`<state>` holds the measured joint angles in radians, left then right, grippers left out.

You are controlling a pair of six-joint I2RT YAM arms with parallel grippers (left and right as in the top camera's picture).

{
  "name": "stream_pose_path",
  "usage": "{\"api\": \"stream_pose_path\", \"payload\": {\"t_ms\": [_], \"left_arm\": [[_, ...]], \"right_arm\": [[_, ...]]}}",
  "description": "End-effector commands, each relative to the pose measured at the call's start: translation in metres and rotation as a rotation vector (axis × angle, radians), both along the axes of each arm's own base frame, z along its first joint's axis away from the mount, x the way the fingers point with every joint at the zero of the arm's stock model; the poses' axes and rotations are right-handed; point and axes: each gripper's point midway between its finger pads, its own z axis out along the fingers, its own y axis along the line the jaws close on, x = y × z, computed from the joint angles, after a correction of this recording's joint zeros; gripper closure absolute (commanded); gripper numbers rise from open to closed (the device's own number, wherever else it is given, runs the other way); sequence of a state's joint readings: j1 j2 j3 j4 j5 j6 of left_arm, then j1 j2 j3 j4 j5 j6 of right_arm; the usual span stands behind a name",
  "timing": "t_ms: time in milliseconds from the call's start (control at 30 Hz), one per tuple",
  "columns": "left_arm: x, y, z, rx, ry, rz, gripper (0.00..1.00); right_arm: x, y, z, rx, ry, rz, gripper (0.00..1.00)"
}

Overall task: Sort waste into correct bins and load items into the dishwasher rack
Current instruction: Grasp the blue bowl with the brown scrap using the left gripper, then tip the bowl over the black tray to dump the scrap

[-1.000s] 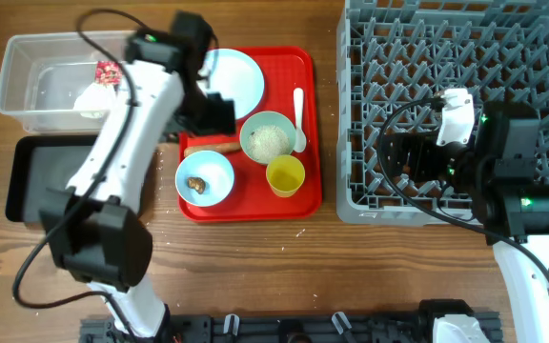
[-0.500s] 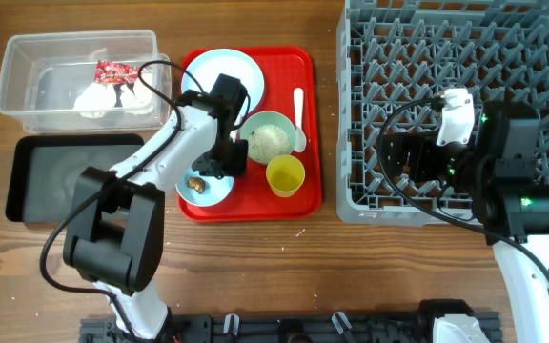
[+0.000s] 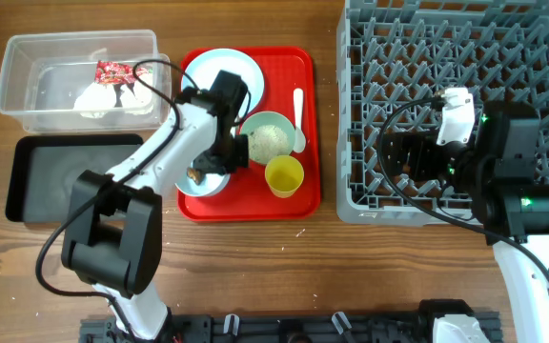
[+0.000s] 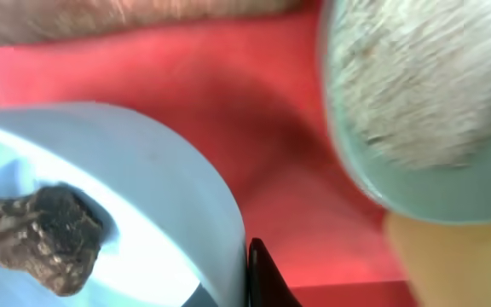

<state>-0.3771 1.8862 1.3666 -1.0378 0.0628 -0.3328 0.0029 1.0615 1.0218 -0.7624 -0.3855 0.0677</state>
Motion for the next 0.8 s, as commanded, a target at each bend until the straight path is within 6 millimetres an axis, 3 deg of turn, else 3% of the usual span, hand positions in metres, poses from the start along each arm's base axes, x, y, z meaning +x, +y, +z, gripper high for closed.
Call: {"api": "stream_pose_path", "payload": {"t_ms": [0,100,300,500,767], "left_arm": [[0.024,-0.007,0.039,-0.055,-0.112,0.115,0.96],[0.038,0.015,0.061,0.038,-0.236,0.246,0.96],[0.050,0.039,0.084,0.134,-0.368,0.343,0.96],[0.065,0.060,0.092,0.201,-0.453,0.424,0.96],[0.083,0.105,0.097,0.166,-0.474,0.536,0.96]], "right_arm": [[0.002,0.002,0.008,0.021,-0.014,0.004,0.00],[0.003,0.002,0.009,0.021,-0.018,0.004,0.00],[0.004,0.002,0.010,0.021,-0.028,0.004,0.00],[0.007,0.002,0.013,0.021,-0.043,0.004,0.00],[0.007,0.002,0.013,0.018,-0.044,0.002,0.00]]}}
